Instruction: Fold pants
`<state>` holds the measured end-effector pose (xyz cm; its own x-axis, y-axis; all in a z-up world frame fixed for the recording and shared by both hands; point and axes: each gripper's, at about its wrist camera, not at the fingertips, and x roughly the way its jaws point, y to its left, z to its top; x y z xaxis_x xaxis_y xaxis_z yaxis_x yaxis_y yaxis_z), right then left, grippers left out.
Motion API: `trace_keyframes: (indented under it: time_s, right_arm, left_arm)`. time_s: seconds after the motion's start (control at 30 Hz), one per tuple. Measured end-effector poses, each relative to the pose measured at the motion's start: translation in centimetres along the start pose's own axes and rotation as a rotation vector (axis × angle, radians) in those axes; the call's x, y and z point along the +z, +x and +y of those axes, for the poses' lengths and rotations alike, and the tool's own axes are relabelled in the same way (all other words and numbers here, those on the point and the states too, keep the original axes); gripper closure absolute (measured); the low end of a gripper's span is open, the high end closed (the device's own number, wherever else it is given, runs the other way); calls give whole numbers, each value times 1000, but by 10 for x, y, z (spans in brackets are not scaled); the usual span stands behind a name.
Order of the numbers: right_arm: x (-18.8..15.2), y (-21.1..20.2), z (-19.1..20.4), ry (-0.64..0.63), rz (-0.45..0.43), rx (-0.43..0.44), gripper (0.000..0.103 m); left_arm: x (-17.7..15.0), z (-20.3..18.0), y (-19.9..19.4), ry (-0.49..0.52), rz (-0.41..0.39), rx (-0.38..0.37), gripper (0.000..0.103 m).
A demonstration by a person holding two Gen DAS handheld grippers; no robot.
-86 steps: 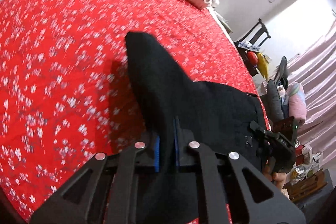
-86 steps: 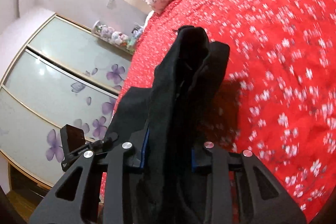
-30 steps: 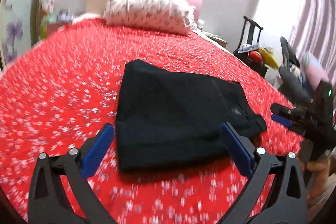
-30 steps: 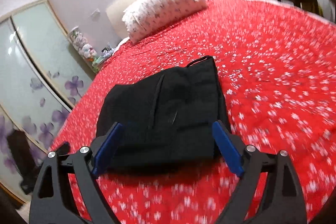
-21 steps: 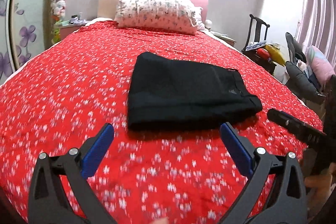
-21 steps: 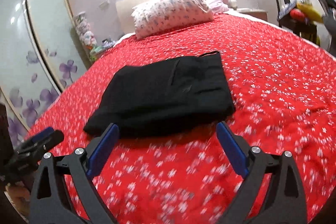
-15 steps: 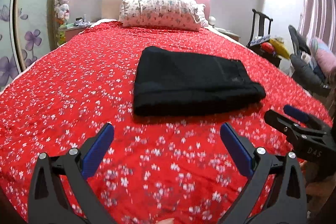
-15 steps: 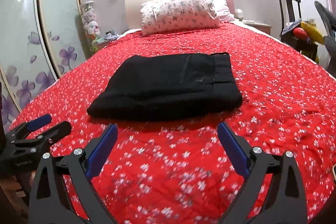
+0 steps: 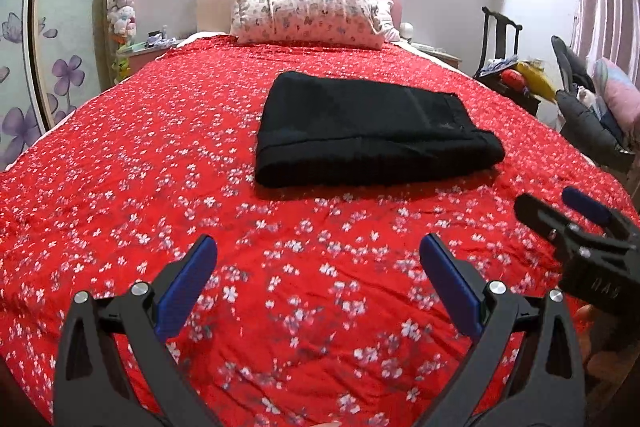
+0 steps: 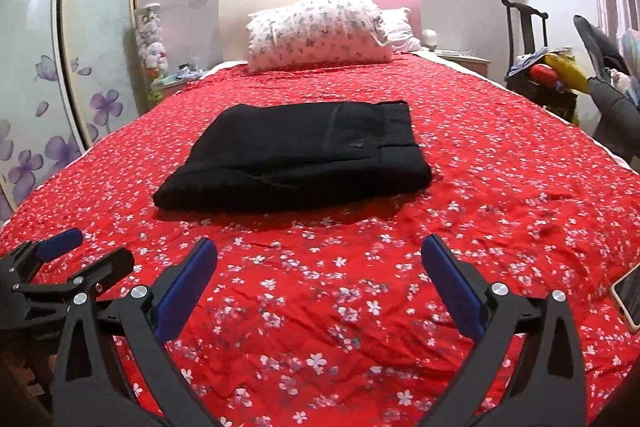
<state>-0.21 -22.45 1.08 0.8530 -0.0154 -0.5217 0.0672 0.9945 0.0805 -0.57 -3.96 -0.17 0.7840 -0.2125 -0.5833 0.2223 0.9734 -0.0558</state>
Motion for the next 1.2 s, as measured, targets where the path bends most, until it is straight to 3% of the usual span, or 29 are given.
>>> trace_keyframes:
  time_s: [0.27, 1.2]
  right_arm:
    - [-2, 2, 7, -58, 7, -111, 1]
    - [-3, 8, 2, -46, 26, -113, 1]
  left_arm:
    - [-7, 5, 4, -30, 27, 39, 2]
    - [-8, 8, 9, -36, 41, 56, 2]
